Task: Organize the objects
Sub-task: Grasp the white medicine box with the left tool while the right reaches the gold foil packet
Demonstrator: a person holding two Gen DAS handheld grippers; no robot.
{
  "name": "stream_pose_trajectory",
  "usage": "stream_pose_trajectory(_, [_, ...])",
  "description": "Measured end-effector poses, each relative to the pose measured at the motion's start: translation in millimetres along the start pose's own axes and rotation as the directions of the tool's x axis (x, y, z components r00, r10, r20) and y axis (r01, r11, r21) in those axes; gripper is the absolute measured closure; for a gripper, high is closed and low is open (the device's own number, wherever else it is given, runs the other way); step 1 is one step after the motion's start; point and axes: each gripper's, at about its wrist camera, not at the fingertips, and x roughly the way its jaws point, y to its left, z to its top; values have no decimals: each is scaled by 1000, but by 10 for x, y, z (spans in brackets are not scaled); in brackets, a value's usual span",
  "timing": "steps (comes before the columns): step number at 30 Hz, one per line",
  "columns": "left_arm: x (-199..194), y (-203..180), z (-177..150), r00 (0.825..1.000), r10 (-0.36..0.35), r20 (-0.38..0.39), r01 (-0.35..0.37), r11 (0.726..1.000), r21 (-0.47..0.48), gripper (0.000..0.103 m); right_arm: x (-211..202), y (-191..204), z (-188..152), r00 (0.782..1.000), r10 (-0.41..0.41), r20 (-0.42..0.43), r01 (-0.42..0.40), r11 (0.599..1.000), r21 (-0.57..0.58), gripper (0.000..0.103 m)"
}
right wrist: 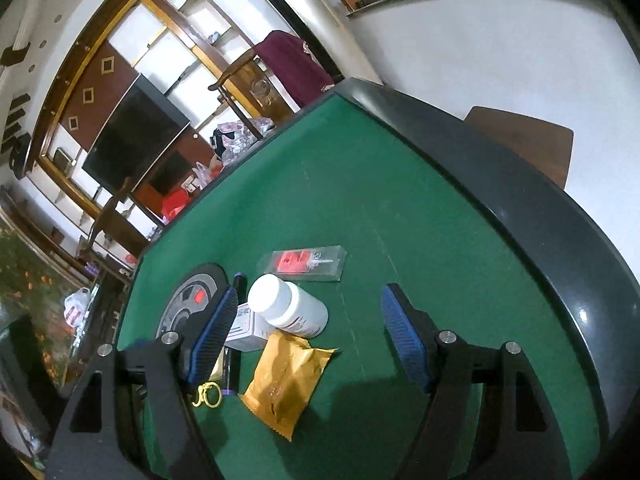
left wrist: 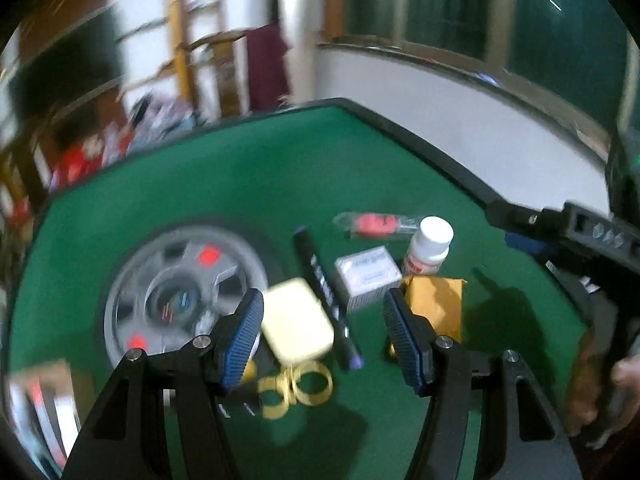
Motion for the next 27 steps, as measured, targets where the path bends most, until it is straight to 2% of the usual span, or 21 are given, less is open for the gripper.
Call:
stream_pose_trajectory(4, [238,-170,82,1000,-4,-30,10,978,210,47,16,-73,26,1000,3,-1,-3,1000,29,29])
stream_pose_trajectory(8, [391,-270,69,997,-22,-72,44,946,320,47,50,-100,35,1000,7,-17,-6,999,45,29])
stream_pose_trajectory(21, [674,-437,225,985,-111,-132,156,903,400,48,123,-174,35,999,-19,-37,22,998,63,29])
stream_pose_trajectory(23, [686,-463,205,979,-126,-160,182,895,407,60,136,-189,44,999,-22,-39,24,997,68,29])
stream_pose_trajectory(27, [642,-494,176,975,-138,-175,199,894,402,66,146,-189,34,999,-25,-44,28,997,68,29])
